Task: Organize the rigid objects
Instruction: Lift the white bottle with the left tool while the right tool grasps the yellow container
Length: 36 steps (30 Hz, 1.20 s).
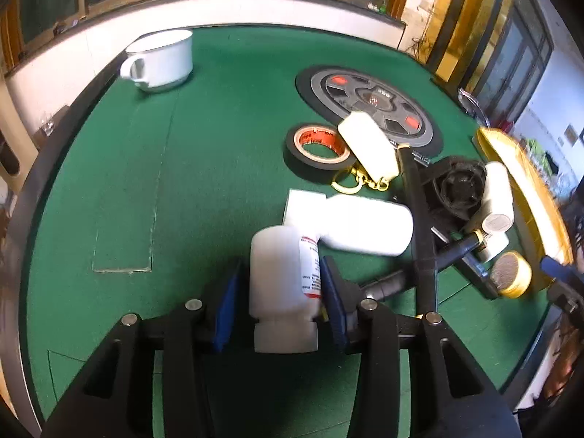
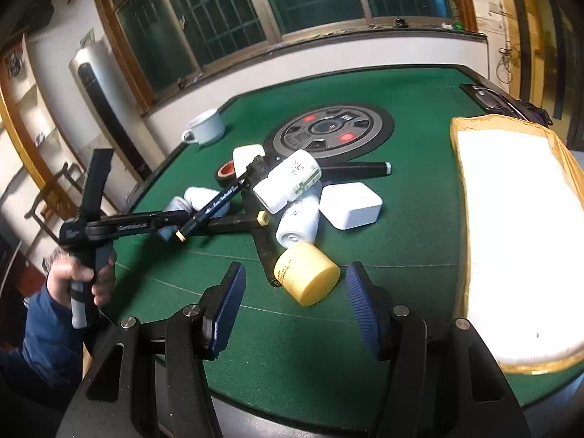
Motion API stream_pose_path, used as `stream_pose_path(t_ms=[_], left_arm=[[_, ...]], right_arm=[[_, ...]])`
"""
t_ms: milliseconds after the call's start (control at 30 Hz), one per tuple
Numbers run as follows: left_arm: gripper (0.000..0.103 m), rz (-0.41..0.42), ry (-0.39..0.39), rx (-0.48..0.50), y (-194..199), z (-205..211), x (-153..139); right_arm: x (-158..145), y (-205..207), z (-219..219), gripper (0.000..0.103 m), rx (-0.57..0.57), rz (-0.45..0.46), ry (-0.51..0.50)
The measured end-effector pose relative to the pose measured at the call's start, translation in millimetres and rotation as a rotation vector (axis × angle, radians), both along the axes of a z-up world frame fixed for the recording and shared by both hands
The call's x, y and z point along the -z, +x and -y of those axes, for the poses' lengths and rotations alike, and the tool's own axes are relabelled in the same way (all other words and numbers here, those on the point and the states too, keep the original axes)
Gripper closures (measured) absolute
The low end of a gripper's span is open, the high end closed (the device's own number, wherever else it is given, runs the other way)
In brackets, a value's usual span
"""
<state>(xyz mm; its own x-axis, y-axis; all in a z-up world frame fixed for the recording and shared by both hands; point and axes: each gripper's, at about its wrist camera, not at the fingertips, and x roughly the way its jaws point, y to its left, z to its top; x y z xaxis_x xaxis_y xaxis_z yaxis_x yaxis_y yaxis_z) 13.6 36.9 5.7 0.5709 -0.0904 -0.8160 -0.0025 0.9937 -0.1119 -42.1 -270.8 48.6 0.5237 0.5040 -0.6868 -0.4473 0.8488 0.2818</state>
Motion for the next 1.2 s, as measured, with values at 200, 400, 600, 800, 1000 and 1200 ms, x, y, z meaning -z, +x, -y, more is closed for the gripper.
stream_pose_path(t_ms=[200,400,600,800,1000,1200], left_arm=[[0.07,0.029,0.041,-0.013,-7,2,1],[0.07,0.035,-0.03,-0.023,-11,-7,0],[0.07,0.032,-0.017,-0.024,-9,-3,0],[0.07,0.033,-0.02,-0.024,-9,-3,0],[0.07,0.035,-0.036,-0.026,-10,-5,0],[0.07,0.035,-0.031,-0.021,-11,-4,1]], right_arm=[[9,8,-14,0.051,0.012,-0.016,-0.104],[18,14,-13,0.05,0.078,-0.065,-0.091],[27,26,-17,0.05,0.111,-0.121,-0.096],[27,30,-19,0.05,0.227,-0.199,-0.03],[30,31,-24,0.053,0.292,-0.159,-0.088],[28,27,-13,0.059,0.287,-0.147,-0.08]])
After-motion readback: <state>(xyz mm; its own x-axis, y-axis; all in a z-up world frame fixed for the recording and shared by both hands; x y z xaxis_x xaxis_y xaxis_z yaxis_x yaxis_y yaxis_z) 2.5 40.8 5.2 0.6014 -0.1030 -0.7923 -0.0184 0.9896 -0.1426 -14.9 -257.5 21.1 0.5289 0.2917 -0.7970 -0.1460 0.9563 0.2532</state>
